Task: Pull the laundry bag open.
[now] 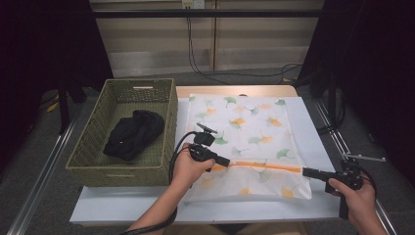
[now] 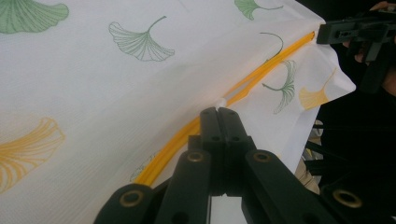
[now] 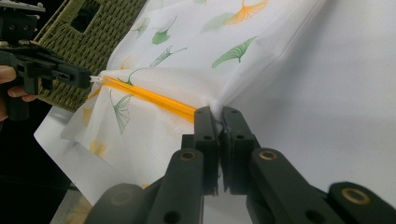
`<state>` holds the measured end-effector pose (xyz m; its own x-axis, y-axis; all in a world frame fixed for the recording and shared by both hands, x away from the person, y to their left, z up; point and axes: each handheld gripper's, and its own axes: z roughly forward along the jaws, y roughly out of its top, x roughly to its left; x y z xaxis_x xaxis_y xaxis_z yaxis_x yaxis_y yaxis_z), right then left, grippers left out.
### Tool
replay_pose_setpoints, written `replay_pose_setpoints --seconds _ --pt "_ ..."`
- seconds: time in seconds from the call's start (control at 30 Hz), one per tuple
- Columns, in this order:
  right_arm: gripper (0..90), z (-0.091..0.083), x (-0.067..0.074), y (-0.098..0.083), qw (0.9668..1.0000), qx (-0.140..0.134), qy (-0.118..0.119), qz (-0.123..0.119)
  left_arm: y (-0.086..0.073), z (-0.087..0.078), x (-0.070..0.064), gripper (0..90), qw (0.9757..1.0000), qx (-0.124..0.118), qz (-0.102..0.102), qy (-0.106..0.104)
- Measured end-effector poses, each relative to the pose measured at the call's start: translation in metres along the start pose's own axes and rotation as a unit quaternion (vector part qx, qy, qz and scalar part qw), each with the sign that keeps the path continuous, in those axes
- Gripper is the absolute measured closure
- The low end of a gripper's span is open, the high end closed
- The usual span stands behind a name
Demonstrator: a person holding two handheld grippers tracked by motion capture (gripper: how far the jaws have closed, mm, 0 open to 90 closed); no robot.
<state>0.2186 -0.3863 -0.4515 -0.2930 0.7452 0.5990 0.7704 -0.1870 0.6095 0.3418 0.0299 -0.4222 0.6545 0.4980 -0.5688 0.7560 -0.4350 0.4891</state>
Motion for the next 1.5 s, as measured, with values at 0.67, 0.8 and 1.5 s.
replay_pose_setpoints --seconds 0.67,0.8,1.5 --pt "86.8 -0.001 -0.001 0.0 1.0 0.001 0.0 0.004 -0.001 -0.028 0.004 90.0 0.9995 -0.008 -0.014 0.025" --pt "86.7 -0.001 -0.001 0.0 1.0 0.0 -0.002 0.004 -0.001 -0.035 0.007 90.0 0.9997 -0.007 -0.011 0.023" --pt "86.7 -0.002 -0.001 -0.001 1.0 -0.002 0.004 0.004 -0.002 -0.053 0.007 90.0 0.9991 0.011 0.001 0.041"
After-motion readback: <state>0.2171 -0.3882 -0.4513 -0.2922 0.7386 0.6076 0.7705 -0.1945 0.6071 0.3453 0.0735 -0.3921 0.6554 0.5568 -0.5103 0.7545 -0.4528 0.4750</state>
